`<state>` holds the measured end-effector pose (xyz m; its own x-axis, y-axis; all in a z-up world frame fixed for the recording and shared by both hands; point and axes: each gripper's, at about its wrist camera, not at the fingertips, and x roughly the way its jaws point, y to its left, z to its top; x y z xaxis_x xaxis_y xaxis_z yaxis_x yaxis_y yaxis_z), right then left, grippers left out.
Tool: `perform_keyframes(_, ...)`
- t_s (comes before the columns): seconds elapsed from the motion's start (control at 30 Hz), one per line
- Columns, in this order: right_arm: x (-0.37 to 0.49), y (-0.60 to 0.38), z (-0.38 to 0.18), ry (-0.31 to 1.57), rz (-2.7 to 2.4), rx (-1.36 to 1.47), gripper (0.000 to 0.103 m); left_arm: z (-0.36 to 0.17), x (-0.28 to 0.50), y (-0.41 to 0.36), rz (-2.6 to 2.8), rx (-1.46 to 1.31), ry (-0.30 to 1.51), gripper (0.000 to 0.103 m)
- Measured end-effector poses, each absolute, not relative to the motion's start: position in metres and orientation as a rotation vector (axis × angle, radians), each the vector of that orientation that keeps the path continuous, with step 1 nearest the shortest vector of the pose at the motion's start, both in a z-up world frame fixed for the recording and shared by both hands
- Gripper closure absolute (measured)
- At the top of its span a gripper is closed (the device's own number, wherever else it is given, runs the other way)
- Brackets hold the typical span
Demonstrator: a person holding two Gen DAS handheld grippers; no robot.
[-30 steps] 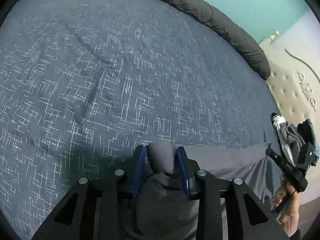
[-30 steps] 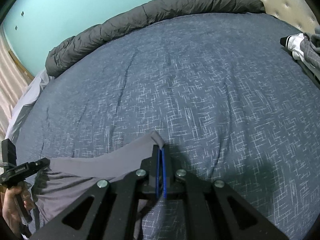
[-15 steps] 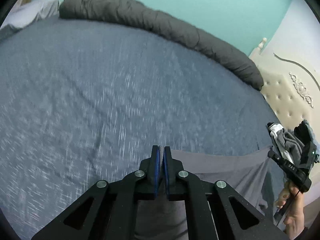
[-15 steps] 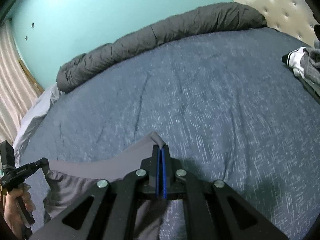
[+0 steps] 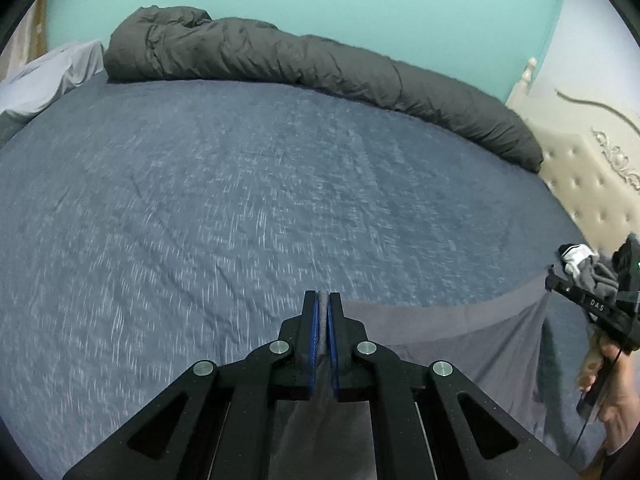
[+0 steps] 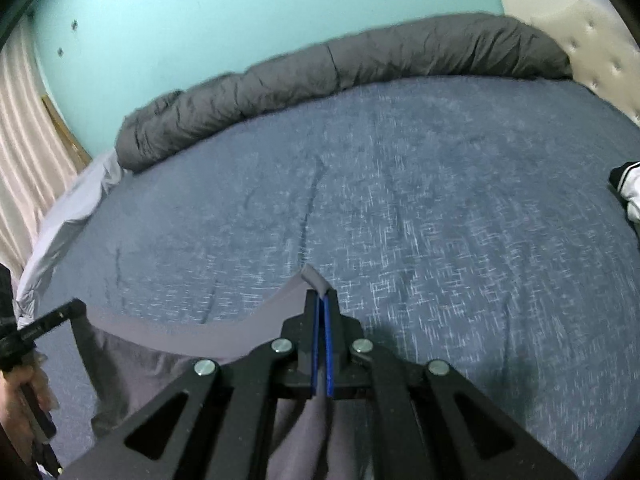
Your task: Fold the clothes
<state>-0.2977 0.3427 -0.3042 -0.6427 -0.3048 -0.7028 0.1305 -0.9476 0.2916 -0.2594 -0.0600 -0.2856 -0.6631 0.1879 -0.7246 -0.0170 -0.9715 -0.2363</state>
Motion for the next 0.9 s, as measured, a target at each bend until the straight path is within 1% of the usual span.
perform_keyframes(0.1, -0.318, 0.341, -0.314, -0.301, -2.632, 1.237, 0.101, -0.288, -0.276, -0.059, 2.759, -1.250, -0.250, 0.099)
perform_keyframes(0.3, -0.351, 0.341, -0.332, -0.277, -2.631, 1.345, 0.101, -0.305, -0.307, -0.052, 2.729, -1.327, -0.234, 0.098)
perform_keyframes(0.37, -0.359, 0.343, -0.341, -0.297, -2.592, 1.393, 0.098, -0.313, -0.313, -0.054, 2.715, -1.366, -0.254, 0.096)
perform_keyframes(0.4, -0.363, 0.346, -0.350, -0.337, -2.535, 1.444, 0.093, -0.318, -0.314, -0.058, 2.703, -1.385, -0.298, 0.095)
perform_keyframes(0.43, -0.362, 0.347, -0.353, -0.317, -2.545, 1.462, 0.078, -0.323, -0.314, -0.062, 2.689, -1.404, -0.342, 0.093)
perform_keyframes(0.47, -0.360, 0.349, -0.354, -0.289, -2.565, 1.476, 0.067, -0.323, -0.305, -0.067, 2.694, -1.404, -0.354, 0.086)
perform_keyframes(0.5, -0.353, 0.352, -0.351, -0.251, -2.606, 1.444, 0.046, -0.323, -0.295, -0.071, 2.699, -1.403, -0.364, 0.070)
perform_keyframes(0.53, -0.344, 0.358, -0.348, -0.267, -2.620, 1.420, 0.041, -0.323, -0.285, -0.076, 2.704, -1.402, -0.374, 0.054)
perform_keyframes(0.6, -0.327, 0.370, -0.341, -0.315, -2.638, 1.375, 0.041, -0.324, -0.265, -0.085, 2.714, -1.399, -0.393, 0.052)
perform_keyframes(0.7, -0.283, 0.390, -0.333, -0.499, -2.590, 1.329, 0.041, -0.325, -0.235, -0.098, 2.729, -1.395, -0.423, 0.052)
perform_keyframes(0.73, -0.271, 0.393, -0.332, -0.533, -2.567, 1.316, 0.041, -0.325, -0.225, -0.103, 2.733, -1.393, -0.433, 0.051)
perform_keyframes(0.8, -0.240, 0.394, -0.333, -0.572, -2.526, 1.304, 0.041, -0.330, -0.200, -0.107, 2.731, -1.410, -0.469, 0.051)
perform_keyframes(0.9, -0.200, 0.392, -0.347, -0.605, -2.504, 1.361, 0.041, -0.339, -0.162, -0.111, 2.714, -1.428, -0.537, 0.051)
